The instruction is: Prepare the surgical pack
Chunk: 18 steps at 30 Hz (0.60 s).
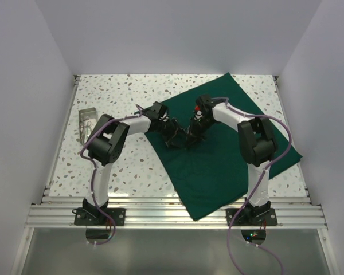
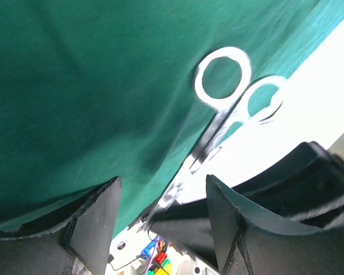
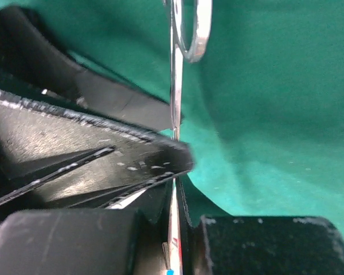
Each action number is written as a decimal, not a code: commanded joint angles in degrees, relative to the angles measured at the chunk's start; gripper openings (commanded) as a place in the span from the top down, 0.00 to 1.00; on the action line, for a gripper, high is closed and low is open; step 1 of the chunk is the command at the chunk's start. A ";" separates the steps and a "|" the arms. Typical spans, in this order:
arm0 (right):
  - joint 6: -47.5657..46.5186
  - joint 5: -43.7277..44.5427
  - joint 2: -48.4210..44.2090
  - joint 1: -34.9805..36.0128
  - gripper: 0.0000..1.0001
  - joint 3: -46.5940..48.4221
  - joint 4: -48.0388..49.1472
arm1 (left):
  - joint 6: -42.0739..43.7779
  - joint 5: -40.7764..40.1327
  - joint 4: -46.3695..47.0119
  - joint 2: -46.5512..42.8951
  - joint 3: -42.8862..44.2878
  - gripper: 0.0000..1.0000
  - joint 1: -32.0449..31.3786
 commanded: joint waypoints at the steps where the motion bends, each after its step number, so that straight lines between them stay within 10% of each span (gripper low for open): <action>1: 1.02 -3.68 -3.71 0.38 1.00 1.43 0.62 | -0.34 -0.49 2.05 1.76 3.08 0.35 -1.00; 11: 1.19 -4.39 -2.92 0.46 1.00 2.05 0.71 | -1.65 -0.49 2.84 3.87 5.80 0.38 -1.79; 18: 1.10 -4.47 -2.39 0.46 1.00 3.02 0.71 | -1.57 0.03 3.46 2.90 4.31 0.57 -1.97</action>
